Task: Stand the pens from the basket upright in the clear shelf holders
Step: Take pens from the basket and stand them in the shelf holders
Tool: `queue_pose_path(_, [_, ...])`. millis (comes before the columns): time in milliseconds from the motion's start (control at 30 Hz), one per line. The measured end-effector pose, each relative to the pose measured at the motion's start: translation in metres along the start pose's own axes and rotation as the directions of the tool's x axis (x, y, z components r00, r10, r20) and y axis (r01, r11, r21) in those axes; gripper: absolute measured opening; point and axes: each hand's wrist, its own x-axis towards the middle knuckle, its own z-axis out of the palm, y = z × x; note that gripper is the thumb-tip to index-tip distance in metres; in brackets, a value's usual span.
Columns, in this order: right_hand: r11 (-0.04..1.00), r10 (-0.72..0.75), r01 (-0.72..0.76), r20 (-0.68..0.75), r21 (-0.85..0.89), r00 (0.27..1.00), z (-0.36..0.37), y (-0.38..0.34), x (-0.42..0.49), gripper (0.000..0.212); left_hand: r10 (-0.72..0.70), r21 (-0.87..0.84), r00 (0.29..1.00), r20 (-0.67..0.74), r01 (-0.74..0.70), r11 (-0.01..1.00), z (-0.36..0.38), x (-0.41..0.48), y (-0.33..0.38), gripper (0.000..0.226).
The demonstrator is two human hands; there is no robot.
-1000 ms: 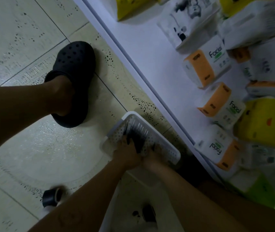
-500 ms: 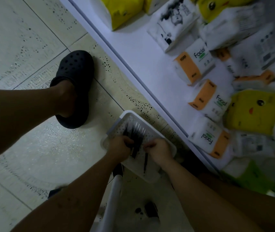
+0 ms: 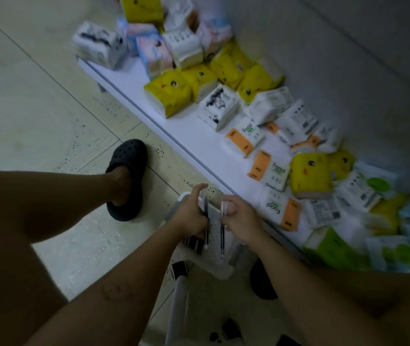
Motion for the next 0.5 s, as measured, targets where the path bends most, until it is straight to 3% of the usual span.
queue_pose_path(267, [0.942,-0.269,0.292,-0.145,0.164,0.952,-0.025,-0.047,-0.059,0.035,0.153,-0.053,0.972,-0.18,-0.165,0.985,-0.013,-0.061,0.059,0.065])
queue_pose_path(500, [0.878,-0.44,0.474,-0.279,0.068,0.854,-0.074,-0.084,-0.114,0.04,0.47,0.059,0.822,-0.321,-0.477,0.877,-0.011,-0.09,0.125,0.045])
